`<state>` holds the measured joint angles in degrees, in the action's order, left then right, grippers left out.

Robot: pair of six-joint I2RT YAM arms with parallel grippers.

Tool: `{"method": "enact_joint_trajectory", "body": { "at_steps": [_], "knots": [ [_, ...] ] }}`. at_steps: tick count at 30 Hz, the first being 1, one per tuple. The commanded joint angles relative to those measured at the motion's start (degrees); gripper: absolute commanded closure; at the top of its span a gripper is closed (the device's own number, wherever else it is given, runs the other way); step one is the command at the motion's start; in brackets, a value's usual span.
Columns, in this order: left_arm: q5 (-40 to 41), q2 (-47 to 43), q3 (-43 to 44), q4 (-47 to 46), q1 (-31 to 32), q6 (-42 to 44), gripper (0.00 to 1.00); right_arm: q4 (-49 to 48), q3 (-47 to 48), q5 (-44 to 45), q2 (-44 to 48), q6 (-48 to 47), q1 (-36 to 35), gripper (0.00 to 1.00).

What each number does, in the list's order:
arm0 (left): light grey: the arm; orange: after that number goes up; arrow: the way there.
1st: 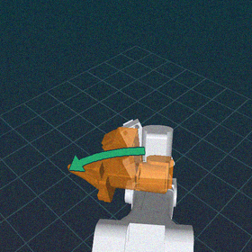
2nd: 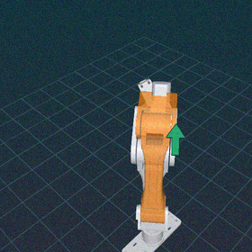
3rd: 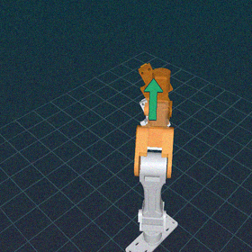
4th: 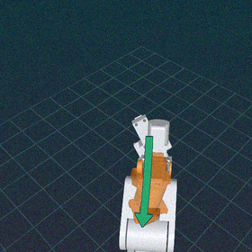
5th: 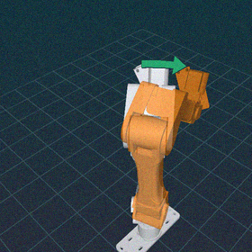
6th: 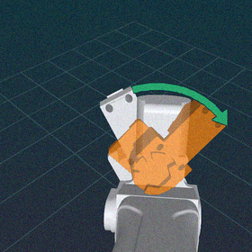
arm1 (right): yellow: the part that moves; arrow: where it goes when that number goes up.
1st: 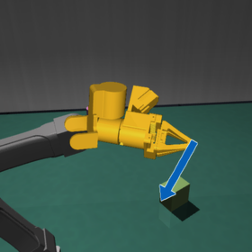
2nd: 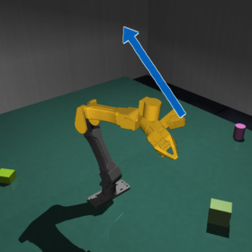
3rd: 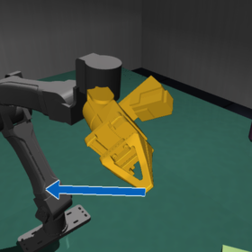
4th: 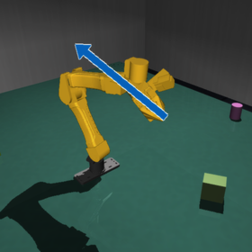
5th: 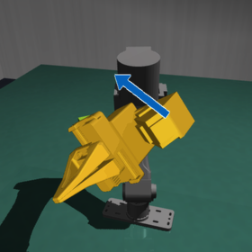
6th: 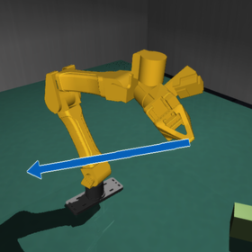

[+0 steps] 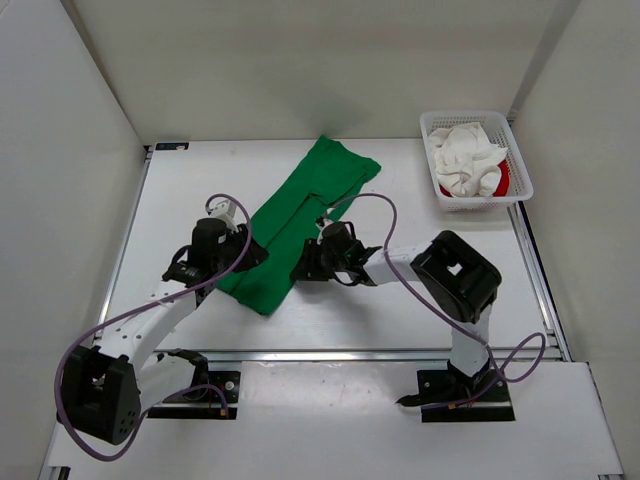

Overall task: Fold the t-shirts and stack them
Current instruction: Rotate the tshirt 90 degrees, then grab the bottom of the folded rectangular tshirt with both arms

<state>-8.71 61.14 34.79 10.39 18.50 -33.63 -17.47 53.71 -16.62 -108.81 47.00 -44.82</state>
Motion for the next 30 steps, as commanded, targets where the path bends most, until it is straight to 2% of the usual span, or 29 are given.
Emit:
{"method": "enact_joint_trajectory", "body": {
  "at_steps": [1, 2, 3, 4, 5, 7, 10, 12, 15, 16, 19, 23, 25, 30],
  "knots": [
    [1.06, -1.12, 1.16, 0.68, -0.04, 0.58, 0.62, -1.51, 2.45, 2.03, -5.34, 3.79, -1.24, 0.73],
    [1.41, -1.12, 0.99, 0.25, 0.39, 0.58, 0.62, -1.34, 2.97, 2.03, -6.23, 3.88, -1.32, 0.77],
    [1.85, -1.38, 0.99, 0.42, 0.31, 0.49, 0.62, -1.16, 2.71, 1.86, -6.58, 4.49, -1.59, 0.84],
    [1.94, -1.03, 0.73, 0.24, 0.22, 0.58, 0.62, -1.59, 2.63, 0.55, -6.76, 4.85, -0.81, 0.96],
    [1.68, -0.77, 0.81, 0.15, 0.04, 0.58, 0.63, -1.42, 2.28, 0.36, -6.33, 5.37, -0.28, 1.0],
    [1.5, -0.15, 0.9, 0.42, 0.74, 1.1, 0.64, -2.99, -0.96, 1.5, -2.83, 5.29, 0.78, 1.0],
    [2.12, 1.34, 1.34, 0.41, 2.76, 1.46, 0.66, -1.51, -9.57, 4.31, 7.6, 2.4, 4.12, 1.0],
    [3.08, 2.83, 1.25, -0.02, 5.65, 0.93, 0.65, -0.72, -17.81, 3.45, 17.45, -1.11, 10.16, 1.0],
    [4.23, 5.64, 0.64, -0.64, 9.53, 0.75, 0.65, 5.42, -24.6, -2.18, 26.42, -6.37, 18.6, 1.0],
    [4.92, 6.61, 0.63, -0.03, 11.71, 1.28, 0.65, 7.52, -26.88, -3.75, 29.51, -8.05, 20.98, 0.96],
    [5.55, 7.15, -1.29, 1.29, 14.28, 1.55, 0.63, 14.55, -29.18, -4.12, 35.66, -10.87, 23.63, 0.69],
    [4.58, 6.18, -4.46, 2.44, 16.03, 1.2, 0.56, 22.12, -33.05, 2.55, 46.99, -10.53, 23.38, 0.54],
    [3.27, 6.35, -5.42, 2.18, 18.84, 0.06, 0.52, 26.42, -34.64, 6.4, 51.31, -8.96, 22.32, 0.45],
    [1.23, 9.69, -6.31, 1.47, 23.59, -1.18, 0.51, 28.99, -39.64, 5.64, 57.83, -3.07, 18.8, 0.5]
  ]
}}
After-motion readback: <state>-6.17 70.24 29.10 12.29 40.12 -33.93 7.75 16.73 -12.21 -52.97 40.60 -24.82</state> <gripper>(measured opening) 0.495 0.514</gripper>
